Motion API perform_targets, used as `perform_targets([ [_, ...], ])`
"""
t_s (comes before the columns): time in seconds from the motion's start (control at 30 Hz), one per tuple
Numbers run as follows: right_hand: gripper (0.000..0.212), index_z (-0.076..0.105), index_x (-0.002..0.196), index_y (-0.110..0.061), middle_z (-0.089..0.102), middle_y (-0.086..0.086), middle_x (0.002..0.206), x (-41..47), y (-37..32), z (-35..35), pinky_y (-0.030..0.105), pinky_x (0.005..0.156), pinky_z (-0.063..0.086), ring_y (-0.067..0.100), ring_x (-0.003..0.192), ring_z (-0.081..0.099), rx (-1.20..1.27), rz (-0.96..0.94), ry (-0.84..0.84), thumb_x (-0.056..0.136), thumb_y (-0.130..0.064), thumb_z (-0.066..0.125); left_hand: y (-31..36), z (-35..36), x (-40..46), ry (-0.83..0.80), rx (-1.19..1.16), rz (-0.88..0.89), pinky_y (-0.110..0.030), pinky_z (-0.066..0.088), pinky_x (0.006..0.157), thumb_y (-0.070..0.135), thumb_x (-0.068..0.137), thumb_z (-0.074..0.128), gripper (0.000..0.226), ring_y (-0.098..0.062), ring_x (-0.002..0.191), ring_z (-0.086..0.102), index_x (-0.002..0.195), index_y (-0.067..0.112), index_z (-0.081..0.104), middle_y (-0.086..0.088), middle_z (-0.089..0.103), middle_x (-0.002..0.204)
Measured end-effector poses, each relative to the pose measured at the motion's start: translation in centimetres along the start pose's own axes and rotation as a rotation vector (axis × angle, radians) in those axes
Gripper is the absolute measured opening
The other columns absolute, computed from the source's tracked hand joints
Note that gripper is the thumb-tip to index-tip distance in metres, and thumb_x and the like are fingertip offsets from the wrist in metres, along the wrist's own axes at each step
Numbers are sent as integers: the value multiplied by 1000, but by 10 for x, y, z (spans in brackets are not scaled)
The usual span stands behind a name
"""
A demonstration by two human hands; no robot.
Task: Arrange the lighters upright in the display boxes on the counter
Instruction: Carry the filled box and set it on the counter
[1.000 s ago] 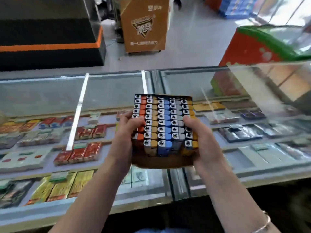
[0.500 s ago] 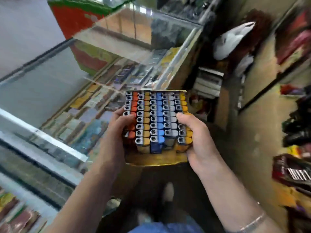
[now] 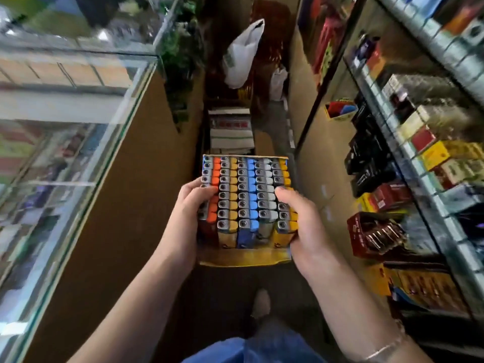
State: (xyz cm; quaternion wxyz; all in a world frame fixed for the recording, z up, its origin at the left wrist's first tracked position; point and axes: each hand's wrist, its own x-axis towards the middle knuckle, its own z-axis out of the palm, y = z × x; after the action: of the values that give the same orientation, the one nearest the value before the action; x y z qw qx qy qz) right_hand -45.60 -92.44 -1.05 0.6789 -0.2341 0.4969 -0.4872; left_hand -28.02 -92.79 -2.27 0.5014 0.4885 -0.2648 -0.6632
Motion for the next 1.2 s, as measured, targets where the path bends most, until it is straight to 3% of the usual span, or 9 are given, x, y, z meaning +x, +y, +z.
perform_targets([
  [0.1,42,67,109,-14,73,9,95,33,-30,-27,28,59,56,24,85,71,-1,-41,49,70,-30,64,-2,40,38,-27,17,-4,-38,54,67,35,79,56,36,-24,93,69,115,32,55,-2,71,103],
  [0.27,44,66,112,-20,73,6,98,94,-79,-72,30,64,56,23,89,70,11,-41,79,72,-36,62,1,106,111,-84,62,-12,-36,55,65,36,76,56,41,-23,93,69,117,31,53,-1,71,104],
  [0.53,43,64,113,-21,72,6,100,189,-122,-102,32,66,56,24,91,70,58,-74,174,72,-35,63,11,154,229,-210,176,-104,-41,52,80,44,74,62,46,-23,99,67,118,35,51,1,69,107],
  [0.73,32,61,114,-23,73,6,100,272,-162,-99,35,70,56,25,90,70,144,-49,256,83,-28,61,39,180,331,-343,242,-131,-33,56,70,37,74,61,44,-20,95,68,116,39,48,5,70,104],
  [0.9,39,61,112,-20,72,7,101,340,-191,-92,32,65,57,25,92,70,192,-90,330,74,-30,63,62,198,419,-454,295,-197,-33,57,69,35,75,60,44,-21,95,68,116,42,47,5,70,104],
  [1.07,35,59,117,-17,72,7,103,397,-201,-109,34,70,56,25,93,69,225,-19,473,83,-27,60,57,220,488,-487,326,-275,-29,56,65,31,74,61,46,-20,92,69,118,35,47,5,70,101],
  [1.2,41,62,113,-17,72,8,102,445,-210,-134,31,65,57,24,91,70,238,19,490,74,-29,64,43,240,535,-480,363,-316,-25,56,63,34,76,60,45,-15,89,69,118,36,45,9,71,98],
])
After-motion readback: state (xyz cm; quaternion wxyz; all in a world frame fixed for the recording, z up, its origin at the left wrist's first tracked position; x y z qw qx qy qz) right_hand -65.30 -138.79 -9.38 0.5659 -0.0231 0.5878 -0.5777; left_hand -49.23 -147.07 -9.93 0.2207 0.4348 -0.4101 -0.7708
